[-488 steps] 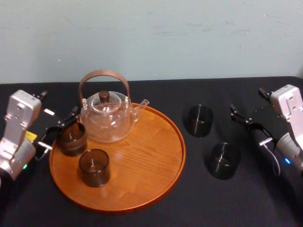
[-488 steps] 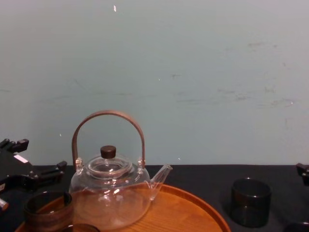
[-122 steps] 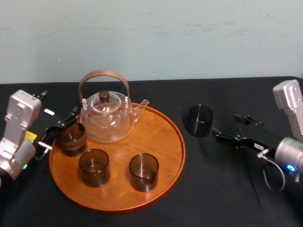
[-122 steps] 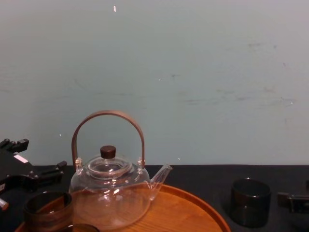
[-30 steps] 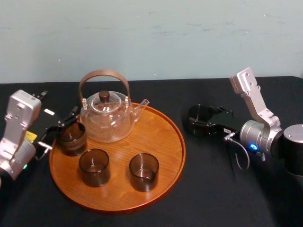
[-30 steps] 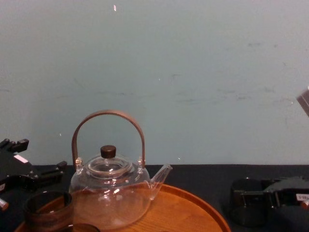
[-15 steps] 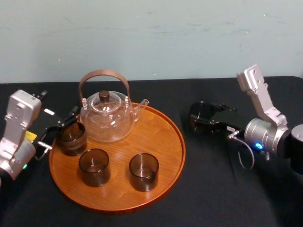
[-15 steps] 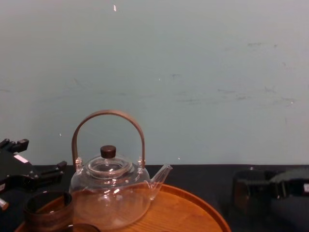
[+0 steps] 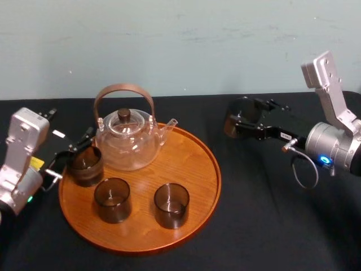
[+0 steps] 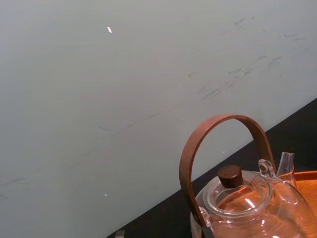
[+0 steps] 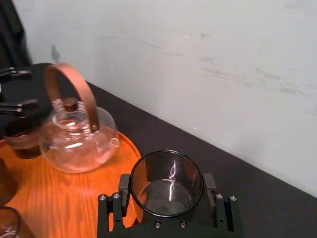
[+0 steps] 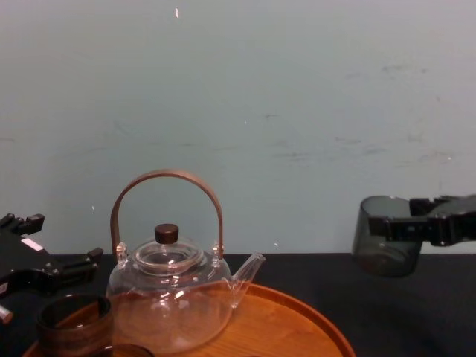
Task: Pick up the glass from the table and place it on the tray.
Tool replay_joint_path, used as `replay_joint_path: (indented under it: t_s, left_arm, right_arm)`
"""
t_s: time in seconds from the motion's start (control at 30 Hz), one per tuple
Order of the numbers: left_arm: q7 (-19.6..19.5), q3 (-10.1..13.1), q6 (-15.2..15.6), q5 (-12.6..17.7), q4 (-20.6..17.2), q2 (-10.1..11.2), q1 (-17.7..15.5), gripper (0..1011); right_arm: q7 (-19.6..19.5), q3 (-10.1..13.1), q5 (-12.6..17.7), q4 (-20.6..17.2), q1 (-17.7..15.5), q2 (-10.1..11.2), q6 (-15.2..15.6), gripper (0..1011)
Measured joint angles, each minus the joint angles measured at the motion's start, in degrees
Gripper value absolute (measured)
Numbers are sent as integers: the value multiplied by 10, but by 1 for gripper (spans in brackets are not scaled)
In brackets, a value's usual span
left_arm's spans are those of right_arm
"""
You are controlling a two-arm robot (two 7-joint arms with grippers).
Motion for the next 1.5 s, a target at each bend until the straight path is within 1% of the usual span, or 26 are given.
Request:
replay_joint_path:
  t_s: [0.17, 0.4, 0.6, 0.63, 0.87, 1.03, 1.5]
  left_arm:
    - [0, 0, 0, 0, 0, 0, 0, 1001]
    - [0, 0, 0, 0, 0, 0, 0, 1001]
    - [0, 0, 0, 0, 0, 0, 0, 1001]
    - [0, 0, 0, 0, 0, 0, 0, 1001]
    - [0, 0, 0, 0, 0, 0, 0, 1001]
    - [0, 0, 0, 0, 0, 0, 0, 1001]
    - [0, 0, 0, 0, 0, 0, 0, 1001]
  right_arm:
    - [9, -12, 4, -14, 3, 7, 0, 885]
    - [26, -42, 7, -21, 12, 7, -4, 885]
    - [39, -74, 9, -17, 23, -1, -10, 885]
    - [39, -74, 9, -17, 23, -1, -10, 885]
    - [45, -102, 9, -1, 30, -11, -17, 885]
    - [46, -115, 7, 16, 35, -18, -21, 885]
    - [44, -131, -2, 60, 41, -33, -29, 885]
